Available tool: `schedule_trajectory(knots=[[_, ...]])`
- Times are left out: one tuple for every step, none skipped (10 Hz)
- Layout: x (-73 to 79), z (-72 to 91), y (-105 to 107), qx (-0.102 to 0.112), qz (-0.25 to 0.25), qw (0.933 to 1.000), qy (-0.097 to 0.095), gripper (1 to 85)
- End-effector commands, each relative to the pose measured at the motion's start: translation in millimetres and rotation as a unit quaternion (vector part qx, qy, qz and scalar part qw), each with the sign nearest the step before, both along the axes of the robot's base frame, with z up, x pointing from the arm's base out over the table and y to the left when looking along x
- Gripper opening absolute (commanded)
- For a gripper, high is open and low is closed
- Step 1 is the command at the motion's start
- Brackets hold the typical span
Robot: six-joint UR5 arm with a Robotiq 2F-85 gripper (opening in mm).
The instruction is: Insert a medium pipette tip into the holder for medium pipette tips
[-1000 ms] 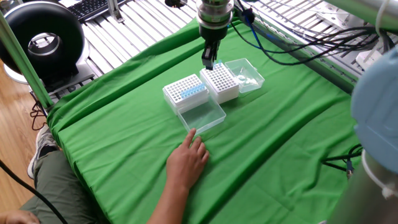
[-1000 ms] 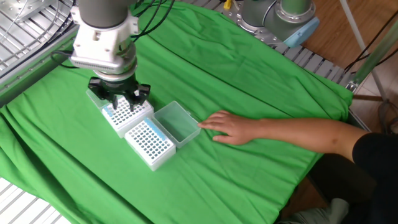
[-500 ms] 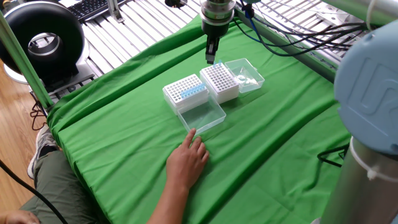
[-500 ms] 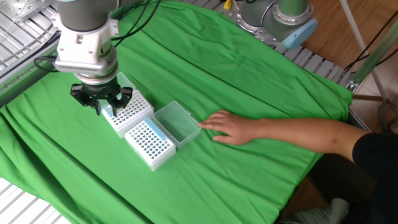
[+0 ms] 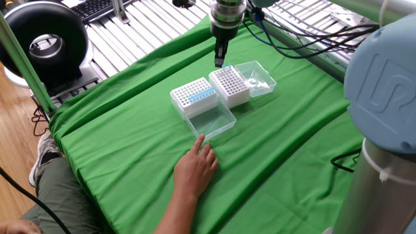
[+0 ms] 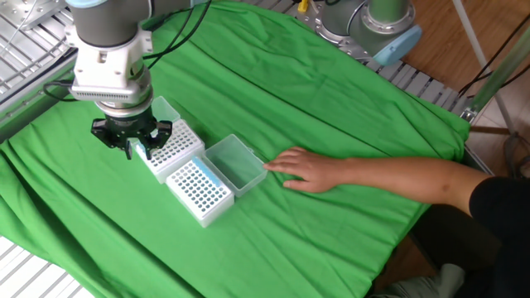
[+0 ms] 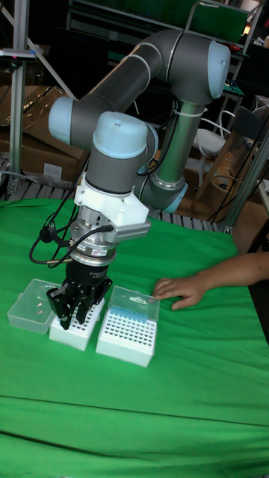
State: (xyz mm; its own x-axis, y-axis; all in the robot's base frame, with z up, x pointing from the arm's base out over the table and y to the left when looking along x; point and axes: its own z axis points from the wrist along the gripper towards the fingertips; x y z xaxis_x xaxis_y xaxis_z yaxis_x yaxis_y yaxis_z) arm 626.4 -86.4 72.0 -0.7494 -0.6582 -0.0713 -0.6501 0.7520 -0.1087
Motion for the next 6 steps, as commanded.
schedule_trajectory(knots=[[-7.0, -5.5, -3, 0.010, 0.000, 0.9999, 0.004, 33.7], [-11.2, -7.5, -3, 0.015, 0.000, 0.9999, 0.006, 33.3], [-15.1, -8.7, -4, 0.019, 0.000, 0.9998, 0.009, 33.3], [-17.3, -9.3, -4, 0.019, -0.001, 0.9998, 0.010, 33.3], [-19.8, -10.2, -3, 0.021, -0.003, 0.9997, 0.010, 33.3], [-21.3, -10.5, -3, 0.021, -0.005, 0.9997, 0.011, 32.3]])
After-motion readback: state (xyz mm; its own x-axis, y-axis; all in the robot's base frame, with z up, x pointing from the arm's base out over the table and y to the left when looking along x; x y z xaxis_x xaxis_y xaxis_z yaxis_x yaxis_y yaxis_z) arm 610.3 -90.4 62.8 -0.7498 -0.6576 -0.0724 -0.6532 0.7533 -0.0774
